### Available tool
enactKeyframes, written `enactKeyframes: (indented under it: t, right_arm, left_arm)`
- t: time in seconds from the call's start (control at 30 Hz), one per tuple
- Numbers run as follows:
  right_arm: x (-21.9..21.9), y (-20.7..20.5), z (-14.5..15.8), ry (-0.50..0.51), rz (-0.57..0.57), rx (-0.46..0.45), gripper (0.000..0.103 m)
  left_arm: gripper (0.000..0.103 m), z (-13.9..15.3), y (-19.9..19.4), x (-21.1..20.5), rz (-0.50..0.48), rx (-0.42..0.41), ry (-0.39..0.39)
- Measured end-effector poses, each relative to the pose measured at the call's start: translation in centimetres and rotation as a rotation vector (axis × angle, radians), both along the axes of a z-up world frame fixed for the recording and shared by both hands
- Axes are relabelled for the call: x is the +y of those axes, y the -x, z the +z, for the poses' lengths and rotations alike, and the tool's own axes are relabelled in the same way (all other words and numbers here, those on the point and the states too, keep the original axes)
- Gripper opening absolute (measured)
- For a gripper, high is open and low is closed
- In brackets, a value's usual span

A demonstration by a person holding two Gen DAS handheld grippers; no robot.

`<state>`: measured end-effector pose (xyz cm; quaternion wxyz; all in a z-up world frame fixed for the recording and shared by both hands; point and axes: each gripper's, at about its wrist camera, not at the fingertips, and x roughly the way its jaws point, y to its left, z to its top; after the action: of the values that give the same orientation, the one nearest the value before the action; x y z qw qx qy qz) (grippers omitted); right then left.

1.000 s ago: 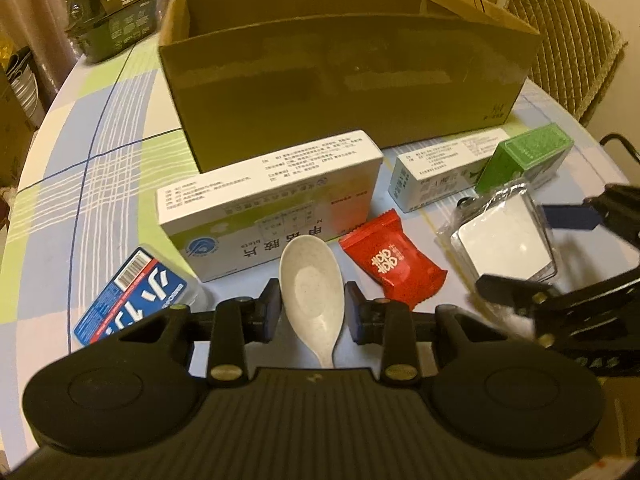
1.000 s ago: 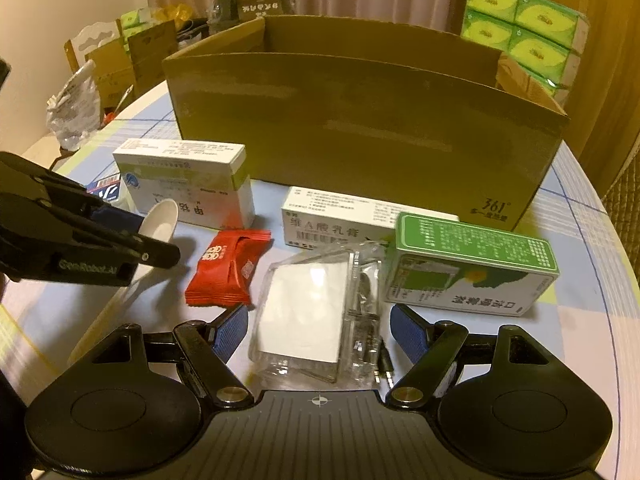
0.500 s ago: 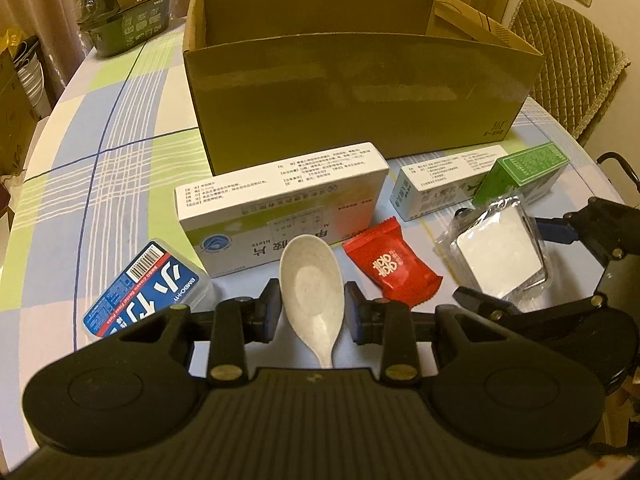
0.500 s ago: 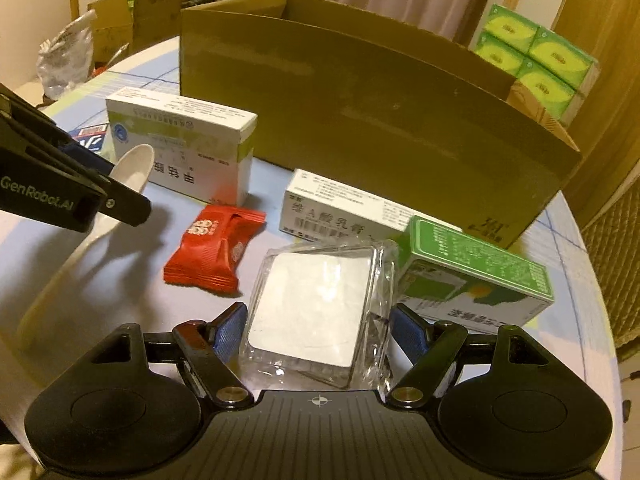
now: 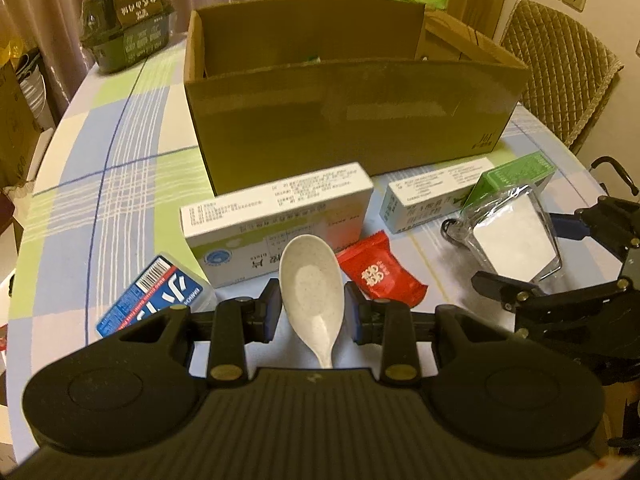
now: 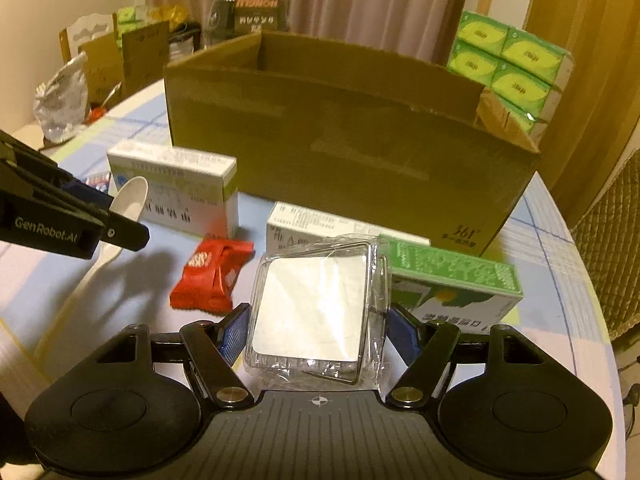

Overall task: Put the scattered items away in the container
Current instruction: 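Close the right tool on the clear plastic packet while the left tool lifts the spoon, then carry the spoon and the clear packet over the cardboard box with both tools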

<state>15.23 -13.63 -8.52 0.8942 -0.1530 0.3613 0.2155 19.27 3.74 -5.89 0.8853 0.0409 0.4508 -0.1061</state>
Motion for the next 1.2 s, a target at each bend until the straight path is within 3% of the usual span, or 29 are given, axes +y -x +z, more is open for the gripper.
enactKeyframes:
  t: [0.47, 0.87, 1.2]
  right_arm:
    - [-1.0, 0.0, 4.5, -0.076, -0.029, -0.053, 0.069]
    - [-1.4, -2.7, 8.8, -0.125, -0.043, -0.12, 0.069]
    - [-1.4, -5.2, 10.3, -0.14, -0.048, -0.142, 0.069]
  left_arm:
    - [0.028, 4.0, 0.5, -0.6, -0.007, -0.06, -0.013]
    - [0.028, 7.6, -1.5, -1.8, -0.026, -0.118, -0.016]
    - [0.028, 8.7, -3.2, -2.5, -0.042, -0.139, -0.028]
